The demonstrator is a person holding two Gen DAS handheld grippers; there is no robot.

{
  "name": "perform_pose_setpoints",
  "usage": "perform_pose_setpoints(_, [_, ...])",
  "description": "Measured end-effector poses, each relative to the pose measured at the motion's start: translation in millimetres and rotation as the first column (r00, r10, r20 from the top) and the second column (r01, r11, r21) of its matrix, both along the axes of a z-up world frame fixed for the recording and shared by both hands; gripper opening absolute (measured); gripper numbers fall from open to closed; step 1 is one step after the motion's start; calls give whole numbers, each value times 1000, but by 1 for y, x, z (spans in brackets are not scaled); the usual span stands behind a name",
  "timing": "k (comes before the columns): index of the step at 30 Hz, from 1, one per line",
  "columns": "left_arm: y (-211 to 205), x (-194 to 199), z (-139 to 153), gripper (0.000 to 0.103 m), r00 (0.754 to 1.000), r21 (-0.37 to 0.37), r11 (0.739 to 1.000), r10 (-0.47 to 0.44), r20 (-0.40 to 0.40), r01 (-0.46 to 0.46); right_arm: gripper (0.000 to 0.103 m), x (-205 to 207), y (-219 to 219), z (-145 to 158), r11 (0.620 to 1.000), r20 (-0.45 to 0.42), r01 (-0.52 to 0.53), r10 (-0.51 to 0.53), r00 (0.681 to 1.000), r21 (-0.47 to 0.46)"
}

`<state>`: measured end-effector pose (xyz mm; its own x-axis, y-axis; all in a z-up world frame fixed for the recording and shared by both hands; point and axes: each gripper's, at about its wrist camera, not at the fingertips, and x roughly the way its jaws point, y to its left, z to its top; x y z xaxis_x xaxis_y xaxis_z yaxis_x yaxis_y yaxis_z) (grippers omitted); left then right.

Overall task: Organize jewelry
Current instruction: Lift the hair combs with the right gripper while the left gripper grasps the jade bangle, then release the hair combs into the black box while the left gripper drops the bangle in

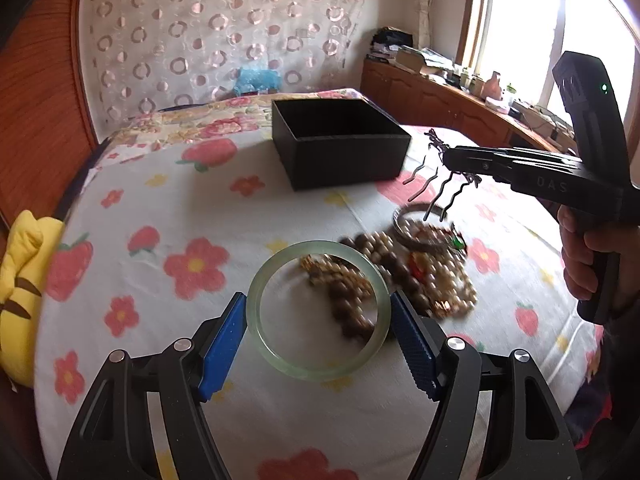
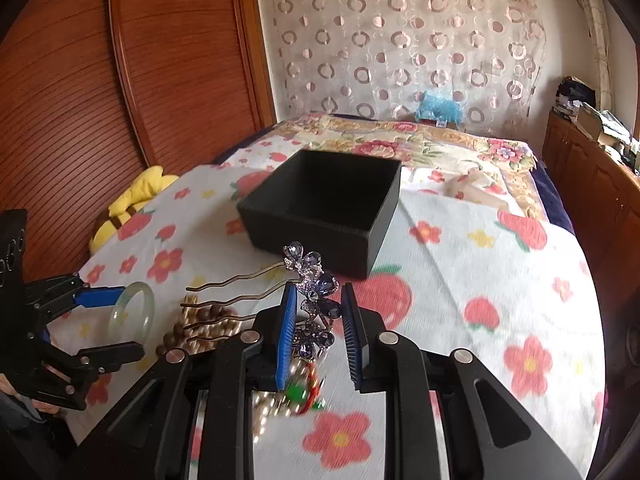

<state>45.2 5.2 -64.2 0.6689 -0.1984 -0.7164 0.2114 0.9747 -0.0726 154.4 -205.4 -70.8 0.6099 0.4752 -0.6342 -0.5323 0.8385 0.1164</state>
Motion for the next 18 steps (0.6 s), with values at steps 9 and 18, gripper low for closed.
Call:
perform_pose_setpoints(9, [9, 38, 28, 69, 998, -12, 1000, 26, 50, -26, 25, 46, 9, 24, 1000, 60, 19, -18, 998, -14])
perform_pose_setpoints(18, [11, 84, 48, 69, 996, -9, 999, 38, 75, -38, 25, 97, 21, 26, 998, 100, 40, -34, 994, -52])
